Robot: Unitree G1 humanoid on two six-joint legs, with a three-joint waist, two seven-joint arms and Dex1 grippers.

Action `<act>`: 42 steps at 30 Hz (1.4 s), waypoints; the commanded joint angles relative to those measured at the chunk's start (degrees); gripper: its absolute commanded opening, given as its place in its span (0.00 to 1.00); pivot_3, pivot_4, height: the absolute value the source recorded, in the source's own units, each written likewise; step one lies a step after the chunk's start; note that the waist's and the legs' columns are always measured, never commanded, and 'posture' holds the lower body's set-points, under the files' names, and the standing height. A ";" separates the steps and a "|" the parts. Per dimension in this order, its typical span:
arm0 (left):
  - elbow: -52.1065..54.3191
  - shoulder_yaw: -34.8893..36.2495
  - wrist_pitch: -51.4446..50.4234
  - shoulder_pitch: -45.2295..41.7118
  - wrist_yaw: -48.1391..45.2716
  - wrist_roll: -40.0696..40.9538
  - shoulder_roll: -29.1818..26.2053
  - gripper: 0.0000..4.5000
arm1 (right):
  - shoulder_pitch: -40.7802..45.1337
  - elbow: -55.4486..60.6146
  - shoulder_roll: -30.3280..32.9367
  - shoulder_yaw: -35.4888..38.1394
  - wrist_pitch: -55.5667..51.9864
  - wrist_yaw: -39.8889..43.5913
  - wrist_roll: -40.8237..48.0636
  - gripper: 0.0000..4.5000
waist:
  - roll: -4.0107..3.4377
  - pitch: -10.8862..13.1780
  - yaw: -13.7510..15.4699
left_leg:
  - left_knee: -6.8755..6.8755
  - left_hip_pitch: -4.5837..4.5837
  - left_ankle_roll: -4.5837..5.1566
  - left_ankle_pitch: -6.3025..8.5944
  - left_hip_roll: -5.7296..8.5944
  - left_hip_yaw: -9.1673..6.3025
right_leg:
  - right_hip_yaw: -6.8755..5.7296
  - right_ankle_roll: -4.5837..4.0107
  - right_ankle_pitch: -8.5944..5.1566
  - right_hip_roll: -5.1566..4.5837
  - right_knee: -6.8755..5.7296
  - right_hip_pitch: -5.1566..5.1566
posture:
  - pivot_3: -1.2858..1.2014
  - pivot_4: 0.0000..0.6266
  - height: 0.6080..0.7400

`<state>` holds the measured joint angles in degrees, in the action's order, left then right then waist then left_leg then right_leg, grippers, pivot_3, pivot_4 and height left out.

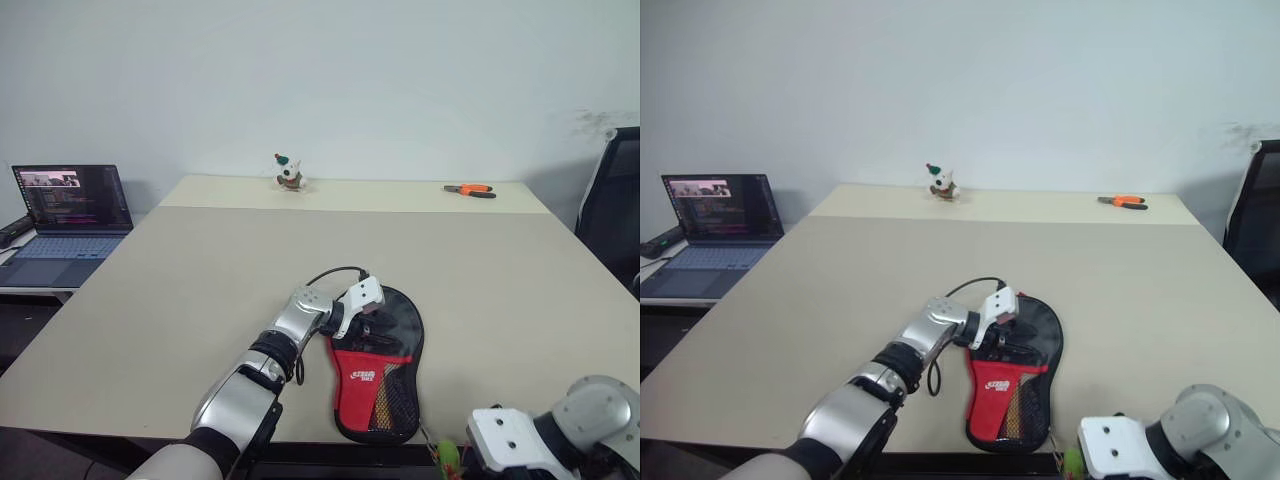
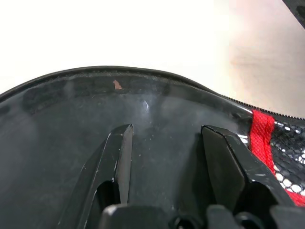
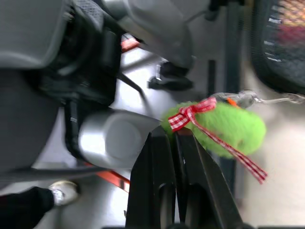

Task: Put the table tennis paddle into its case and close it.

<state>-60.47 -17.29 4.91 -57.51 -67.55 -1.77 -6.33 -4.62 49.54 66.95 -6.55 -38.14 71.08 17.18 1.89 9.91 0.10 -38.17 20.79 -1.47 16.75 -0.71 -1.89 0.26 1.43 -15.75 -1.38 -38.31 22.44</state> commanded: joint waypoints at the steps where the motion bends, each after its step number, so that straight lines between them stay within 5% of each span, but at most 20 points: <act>1: -2.27 -0.58 0.05 0.33 0.27 -2.11 0.58 0.55 | -0.73 5.44 0.08 0.97 -2.98 -1.51 3.83 0.01 | -0.02 -0.01 -0.03 | 0.01 0.00 0.00 0.00 -0.01 -0.07 | -0.06 0.02 0.01 0.00 0.11 -0.08 | 0.52 0.24 1.00; 7: -2.38 -0.09 0.34 0.45 0.49 -2.32 1.32 0.55 | 3.05 7.28 -2.10 -1.01 -8.78 -7.31 5.66 0.01 | -0.01 -0.01 -0.01 | 0.01 0.11 -0.01 0.00 0.01 -0.47 | -0.55 -0.08 0.08 -0.06 0.35 -0.23 | 0.52 0.24 1.00; 17: 5.20 2.32 -0.54 2.99 -0.35 -0.07 -1.15 0.55 | 15.78 -7.83 -5.48 7.80 -14.40 -10.64 13.50 0.66 | 0.00 0.01 -0.32 | 0.00 0.08 -0.01 -0.01 0.03 -0.81 | -0.72 -0.10 0.09 -0.11 0.33 -0.33 | 0.52 0.24 1.00; 24: 30.65 8.90 -7.67 14.50 -0.67 6.90 -12.01 0.55 | 25.81 -30.57 -14.88 7.14 -0.79 -15.35 6.62 0.66 | -0.08 0.11 -1.00 | 0.18 0.10 -0.02 -0.02 -0.12 -0.97 | -0.69 -0.46 0.12 -0.01 0.25 -0.14 | 0.52 0.24 1.00; 29: 53.55 15.36 -22.80 26.38 -1.15 15.43 -22.37 0.55 | 31.39 -43.38 -22.01 5.01 12.01 -11.83 4.34 0.66 | -0.31 0.25 -1.12 | 0.26 0.25 -0.04 -0.02 -0.21 -1.04 | -0.69 -0.50 0.01 -0.15 0.29 -0.05 | 0.52 0.24 1.00; 38: 74.08 27.36 -35.02 40.34 11.32 22.54 -28.36 0.55 | 38.89 -62.66 -24.58 3.33 24.54 -4.21 0.32 0.66 | -0.49 0.38 -0.33 | 0.19 0.16 -0.01 0.00 -0.21 -1.10 | -0.72 -0.45 0.01 -0.38 0.23 -0.19 | 0.52 0.24 1.00; 42: 76.52 25.60 -36.75 40.42 14.16 22.50 -28.71 0.55 | 41.94 -71.66 -23.49 4.09 28.98 -3.63 -2.48 0.66 | -0.57 0.45 -0.14 | 0.21 0.17 -0.02 -0.01 -0.21 -1.10 | -0.73 -0.46 0.01 -0.38 0.24 -0.18 | 0.52 0.24 1.00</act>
<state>13.29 8.65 -31.41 -15.72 -54.53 19.90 -34.51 35.80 -19.88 42.22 -4.02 -12.11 67.10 15.82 1.32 10.36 -0.04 -37.97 20.97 -1.49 16.74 -0.86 -2.96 -0.48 0.97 -15.74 -1.77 -38.08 22.26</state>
